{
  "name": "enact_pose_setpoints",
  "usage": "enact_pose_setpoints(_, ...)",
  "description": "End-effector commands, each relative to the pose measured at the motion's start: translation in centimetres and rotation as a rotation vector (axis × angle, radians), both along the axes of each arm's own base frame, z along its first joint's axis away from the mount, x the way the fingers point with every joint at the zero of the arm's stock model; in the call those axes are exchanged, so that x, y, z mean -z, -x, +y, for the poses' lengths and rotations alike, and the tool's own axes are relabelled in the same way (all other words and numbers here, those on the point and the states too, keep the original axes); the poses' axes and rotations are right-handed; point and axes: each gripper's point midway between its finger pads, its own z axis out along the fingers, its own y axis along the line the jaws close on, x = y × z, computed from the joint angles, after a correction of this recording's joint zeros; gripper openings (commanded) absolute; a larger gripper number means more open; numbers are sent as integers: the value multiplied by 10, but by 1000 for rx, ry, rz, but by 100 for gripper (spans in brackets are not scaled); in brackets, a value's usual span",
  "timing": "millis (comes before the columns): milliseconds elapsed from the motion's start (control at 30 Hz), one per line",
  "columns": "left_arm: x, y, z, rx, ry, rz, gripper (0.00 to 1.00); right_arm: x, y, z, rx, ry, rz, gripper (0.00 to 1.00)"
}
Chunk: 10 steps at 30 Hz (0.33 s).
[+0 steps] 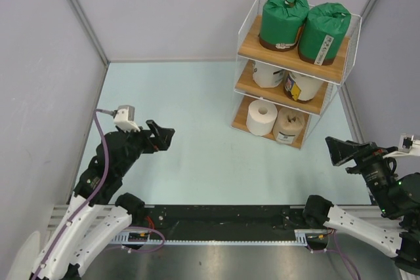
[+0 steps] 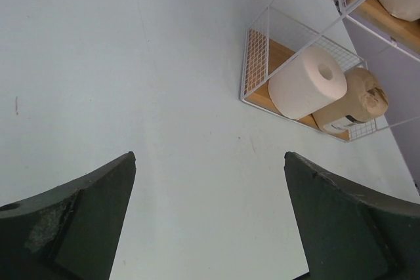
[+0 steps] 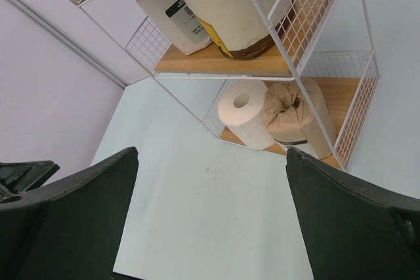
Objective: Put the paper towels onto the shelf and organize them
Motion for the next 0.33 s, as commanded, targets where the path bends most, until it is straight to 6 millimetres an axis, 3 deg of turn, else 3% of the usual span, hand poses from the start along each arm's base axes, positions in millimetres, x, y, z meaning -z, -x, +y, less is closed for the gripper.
enact_pose_setpoints(0,4,6,14,-61,-4,16,100,5,1,-4,13,-6,11,100)
enact_pose_setpoints(300,0,12,28,-115,-2,-4,100,9,6,-12,23,-26,11,99)
